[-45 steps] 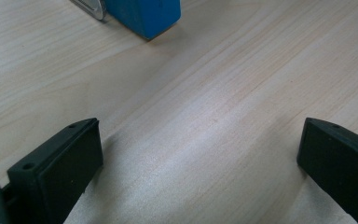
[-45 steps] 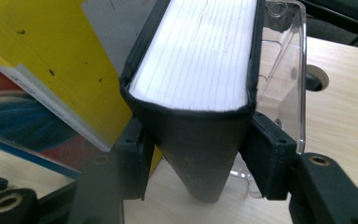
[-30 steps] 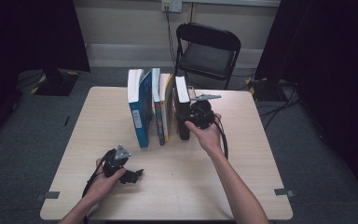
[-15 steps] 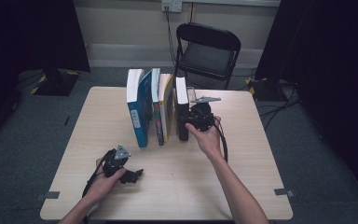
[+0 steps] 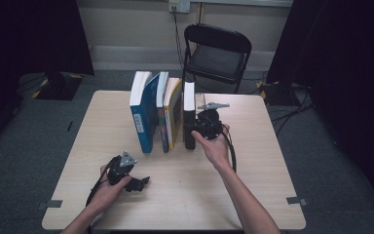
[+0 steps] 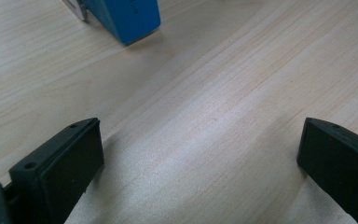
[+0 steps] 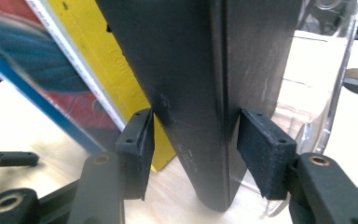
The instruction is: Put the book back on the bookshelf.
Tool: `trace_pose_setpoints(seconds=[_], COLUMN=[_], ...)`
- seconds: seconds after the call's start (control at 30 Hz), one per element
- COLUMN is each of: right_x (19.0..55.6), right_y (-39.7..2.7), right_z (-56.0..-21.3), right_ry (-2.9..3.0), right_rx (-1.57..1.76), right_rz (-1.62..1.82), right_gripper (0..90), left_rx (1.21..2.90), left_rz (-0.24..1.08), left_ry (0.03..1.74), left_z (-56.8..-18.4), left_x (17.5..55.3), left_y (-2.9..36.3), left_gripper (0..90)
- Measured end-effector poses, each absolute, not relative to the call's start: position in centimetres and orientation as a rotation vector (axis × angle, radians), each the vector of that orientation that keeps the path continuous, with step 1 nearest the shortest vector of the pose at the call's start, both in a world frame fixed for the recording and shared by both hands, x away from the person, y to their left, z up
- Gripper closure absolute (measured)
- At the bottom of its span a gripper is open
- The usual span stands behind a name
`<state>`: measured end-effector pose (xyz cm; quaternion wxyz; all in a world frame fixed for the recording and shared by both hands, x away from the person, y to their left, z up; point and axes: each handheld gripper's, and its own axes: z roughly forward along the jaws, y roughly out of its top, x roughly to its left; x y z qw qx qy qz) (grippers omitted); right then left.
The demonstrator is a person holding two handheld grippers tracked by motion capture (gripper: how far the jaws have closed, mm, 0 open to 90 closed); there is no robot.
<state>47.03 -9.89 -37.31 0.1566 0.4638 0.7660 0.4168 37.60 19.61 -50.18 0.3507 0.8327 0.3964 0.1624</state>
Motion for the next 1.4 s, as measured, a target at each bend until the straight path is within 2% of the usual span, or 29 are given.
trace_pose_setpoints(seconds=[0.27,0.43,1.4], right_x=[46.65,46.78,47.56], right_y=[-10.3,-10.31,-10.47], right_z=[-37.48,-37.67,-38.07], right_ry=[2.197,2.196,2.22], right_rx=[1.308,1.287,1.241], right_rz=[1.221,1.226,1.182], right_gripper=[50.5,47.8,49.9], left_rx=[2.156,2.156,2.152], left_rz=[0.421,0.421,0.425], left_ry=[1.028,1.029,1.032], left_z=[-50.18,-50.18,-50.19], left_x=[37.58,37.56,37.4], left_y=[19.6,19.61,19.69], left_gripper=[0.0,0.0,0.0])
